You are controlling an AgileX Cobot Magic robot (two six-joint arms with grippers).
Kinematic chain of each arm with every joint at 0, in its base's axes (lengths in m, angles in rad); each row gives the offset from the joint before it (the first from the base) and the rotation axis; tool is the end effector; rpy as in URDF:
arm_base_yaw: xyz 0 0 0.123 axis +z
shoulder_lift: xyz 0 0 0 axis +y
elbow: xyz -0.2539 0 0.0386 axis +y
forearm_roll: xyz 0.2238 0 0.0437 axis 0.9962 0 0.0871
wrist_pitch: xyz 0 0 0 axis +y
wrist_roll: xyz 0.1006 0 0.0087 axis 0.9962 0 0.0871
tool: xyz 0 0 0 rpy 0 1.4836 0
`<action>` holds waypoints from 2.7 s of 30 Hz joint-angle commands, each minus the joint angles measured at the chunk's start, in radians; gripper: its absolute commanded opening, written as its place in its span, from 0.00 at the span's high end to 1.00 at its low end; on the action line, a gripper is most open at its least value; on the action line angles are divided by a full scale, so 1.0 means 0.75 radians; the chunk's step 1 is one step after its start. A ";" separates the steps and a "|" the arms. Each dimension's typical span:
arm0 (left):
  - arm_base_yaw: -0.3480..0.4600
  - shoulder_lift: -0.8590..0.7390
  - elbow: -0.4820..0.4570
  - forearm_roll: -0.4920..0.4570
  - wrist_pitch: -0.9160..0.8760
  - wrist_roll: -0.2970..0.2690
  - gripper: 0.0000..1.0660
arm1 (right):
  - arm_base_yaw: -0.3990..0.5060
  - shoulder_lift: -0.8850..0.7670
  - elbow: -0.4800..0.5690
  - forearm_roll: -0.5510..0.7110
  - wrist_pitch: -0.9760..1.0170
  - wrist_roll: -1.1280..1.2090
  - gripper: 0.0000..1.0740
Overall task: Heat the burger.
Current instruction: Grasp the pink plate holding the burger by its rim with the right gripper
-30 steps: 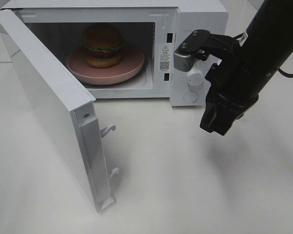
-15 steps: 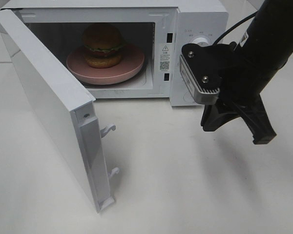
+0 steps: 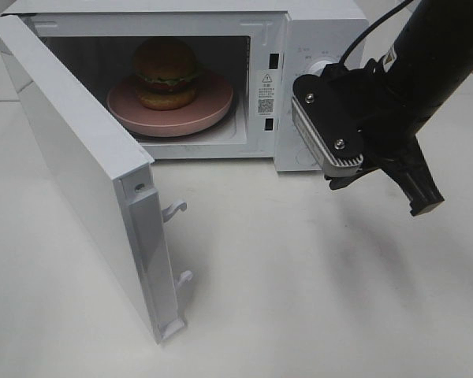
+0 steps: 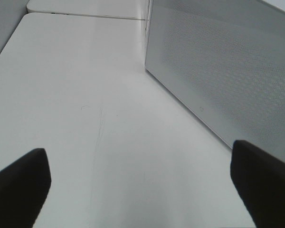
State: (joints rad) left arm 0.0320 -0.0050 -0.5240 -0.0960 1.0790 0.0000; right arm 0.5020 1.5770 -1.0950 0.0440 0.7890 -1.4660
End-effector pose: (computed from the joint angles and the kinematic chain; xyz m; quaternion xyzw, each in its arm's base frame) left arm 0.0074 -0.0083 0.2662 -0.0106 0.8494 -0.0395 0.5262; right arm 0.2586 0.1456 0.2182 -0.8102 0.5534 -0.0729 0.1788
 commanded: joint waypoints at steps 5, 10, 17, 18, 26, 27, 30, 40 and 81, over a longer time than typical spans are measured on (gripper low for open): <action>0.003 -0.007 0.004 -0.005 -0.015 -0.011 0.09 | 0.080 -0.017 -0.005 -0.032 -0.140 -0.012 0.51; 0.003 -0.007 0.004 -0.005 -0.015 -0.011 0.09 | 0.120 -0.008 -0.005 -0.023 -0.172 0.047 0.16; 0.003 -0.007 0.004 -0.005 -0.015 -0.011 0.09 | 0.128 0.025 -0.013 -0.059 -0.299 0.153 0.08; 0.003 -0.007 0.004 -0.005 -0.015 -0.011 0.09 | 0.128 0.025 -0.013 -0.059 -0.299 0.153 0.08; 0.003 -0.007 0.004 -0.005 -0.015 -0.011 0.09 | 0.144 0.056 -0.029 -0.088 -0.388 0.168 0.10; 0.003 -0.007 0.004 -0.005 -0.015 -0.011 0.09 | 0.145 0.083 -0.045 -0.115 -0.408 0.196 0.11; 0.003 -0.007 0.004 -0.005 -0.015 -0.011 0.09 | 0.159 0.101 -0.056 -0.128 -0.419 0.213 0.11; 0.003 -0.007 0.004 -0.005 -0.015 -0.011 0.09 | 0.175 0.288 -0.233 -0.209 -0.471 0.316 0.13; 0.003 -0.007 0.004 -0.005 -0.015 -0.011 0.09 | 0.265 0.797 -0.792 -0.375 -0.432 0.695 0.19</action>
State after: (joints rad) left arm 0.0320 -0.0050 -0.5240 -0.0960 1.0790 0.0000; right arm 0.6930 2.1730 -1.6780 -0.2320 0.4590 -0.9580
